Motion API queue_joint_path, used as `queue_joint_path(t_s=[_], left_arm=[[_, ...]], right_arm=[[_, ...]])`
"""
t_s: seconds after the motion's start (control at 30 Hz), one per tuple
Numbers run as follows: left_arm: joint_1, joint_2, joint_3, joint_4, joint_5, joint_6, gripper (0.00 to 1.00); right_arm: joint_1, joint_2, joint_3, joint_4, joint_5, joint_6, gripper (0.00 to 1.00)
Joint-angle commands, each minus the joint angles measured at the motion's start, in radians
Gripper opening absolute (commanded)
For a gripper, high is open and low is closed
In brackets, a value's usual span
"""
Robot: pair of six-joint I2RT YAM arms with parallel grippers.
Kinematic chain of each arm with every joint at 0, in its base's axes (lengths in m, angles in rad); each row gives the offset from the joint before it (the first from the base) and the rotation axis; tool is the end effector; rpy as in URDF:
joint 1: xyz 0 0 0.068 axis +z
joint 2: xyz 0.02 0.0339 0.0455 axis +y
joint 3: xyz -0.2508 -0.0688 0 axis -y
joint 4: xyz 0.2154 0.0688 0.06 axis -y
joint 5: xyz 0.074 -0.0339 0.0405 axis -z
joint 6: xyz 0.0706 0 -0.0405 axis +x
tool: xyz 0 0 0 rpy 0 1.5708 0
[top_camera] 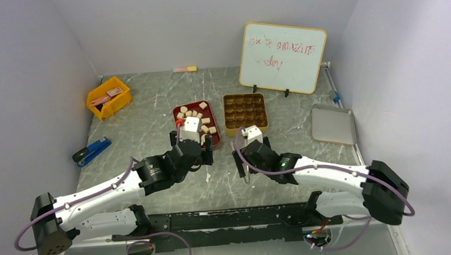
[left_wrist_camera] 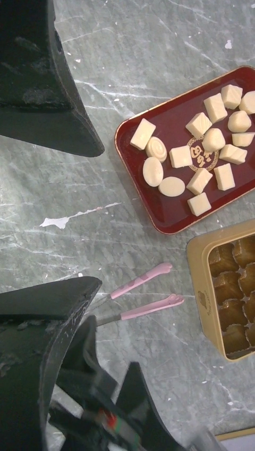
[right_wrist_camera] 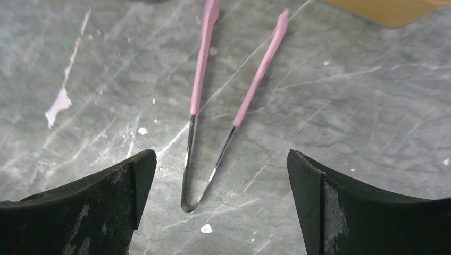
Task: Pack the chocolate
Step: Pick up the clamp at the center of the board.
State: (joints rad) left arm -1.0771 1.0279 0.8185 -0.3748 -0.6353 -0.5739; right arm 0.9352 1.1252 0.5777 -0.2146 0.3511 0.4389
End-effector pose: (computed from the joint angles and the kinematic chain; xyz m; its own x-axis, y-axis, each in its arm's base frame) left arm 0.1424 -0.1763 0.2700 -0.4769 -0.0359 -0.8782 0.2563 0.9501 -0.1780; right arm 0.1552 0.1695 0.1820 -0.6294 -0.1810 -0.7557 -0.3761 0.9219 0.0924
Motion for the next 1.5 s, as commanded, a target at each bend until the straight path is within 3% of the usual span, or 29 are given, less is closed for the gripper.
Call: queue_joint_path(t_s=[0.0,0.73,0.93,1.33,1.47], left_arm=[[-0.009,-0.031,-0.01,0.043,-0.022,-0.022,0.87],[-0.012,-0.075,-0.056,0.062,-0.036,-0.002,0.87],[-0.012,-0.079,-0.061,0.068,-0.043,0.003,0.87],[-0.012,-0.073,-0.067,0.069,-0.043,-0.003,0.87],[-0.013,-0.079,-0.065,0.061,-0.046,-0.008,0.87]], right_arm=[[0.073,0.091,0.04,0.05,0.096,0.047,0.99],[0.122,0.301,0.049,0.156,0.17,0.125,0.9],[0.123,0.318,0.042,0.169,0.172,0.135,0.8],[0.134,0.325,0.019,0.157,0.154,0.173,0.43],[0.143,0.316,0.014,0.144,0.154,0.183,0.36]])
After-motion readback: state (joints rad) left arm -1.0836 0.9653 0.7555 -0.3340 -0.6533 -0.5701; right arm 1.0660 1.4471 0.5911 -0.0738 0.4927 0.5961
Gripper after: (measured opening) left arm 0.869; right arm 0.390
